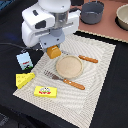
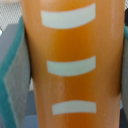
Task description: Interact with the objects in diverse but meaningful ways.
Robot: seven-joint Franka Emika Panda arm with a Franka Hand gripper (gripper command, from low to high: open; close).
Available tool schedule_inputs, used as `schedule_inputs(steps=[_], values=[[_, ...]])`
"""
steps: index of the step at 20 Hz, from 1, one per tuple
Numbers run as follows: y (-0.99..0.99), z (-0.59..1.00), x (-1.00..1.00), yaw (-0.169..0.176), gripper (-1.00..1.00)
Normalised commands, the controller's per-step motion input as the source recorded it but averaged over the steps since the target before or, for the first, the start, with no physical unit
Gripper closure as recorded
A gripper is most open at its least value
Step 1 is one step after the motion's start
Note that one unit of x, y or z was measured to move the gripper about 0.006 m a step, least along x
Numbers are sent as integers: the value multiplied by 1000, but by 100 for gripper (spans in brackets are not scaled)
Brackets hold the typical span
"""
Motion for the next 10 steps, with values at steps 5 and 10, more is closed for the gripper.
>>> schedule_inputs(steps=[5, 10], values=[[0, -340, -477, -1, 100], [-47, -314, -472, -14, 100]])
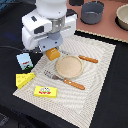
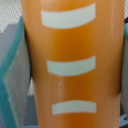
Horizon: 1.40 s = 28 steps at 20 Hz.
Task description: Interact with the objects in diverse but meaningful ways.
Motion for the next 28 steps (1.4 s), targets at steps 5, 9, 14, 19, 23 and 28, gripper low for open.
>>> schedule_inputs(steps=[5, 9, 14, 19, 23, 28], values=[[-162, -134, -354, -34, 100], [-161, -194, -382, -37, 100], [-122, -198, -375, -34, 100], [-38, -212, -320, -17, -100], [-4, -203, -339, -5, -100], [0, -63, -289, 0, -100]])
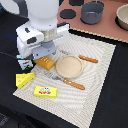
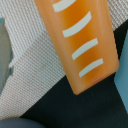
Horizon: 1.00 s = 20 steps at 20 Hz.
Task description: Interact with the objects in diverse but meaningful ways.
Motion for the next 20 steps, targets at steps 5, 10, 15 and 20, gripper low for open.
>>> schedule_inputs(steps=[5, 10, 15, 20], values=[[79, 795, -27, -25, -100], [318, 837, 16, -23, -100], [530, 695, 172, 0, -100], [614, 438, 226, 0, -100]])
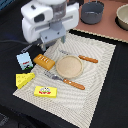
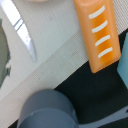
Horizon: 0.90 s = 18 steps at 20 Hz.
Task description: Interact with the objects in diverse but meaningful ways.
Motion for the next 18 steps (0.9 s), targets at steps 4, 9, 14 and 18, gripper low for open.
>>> schedule_inputs(steps=[4, 9, 14, 18], values=[[661, 319, 244, 0, -100], [678, 282, 276, 0, -100], [677, 242, 301, -1, -100], [692, 266, 356, -11, -100]])
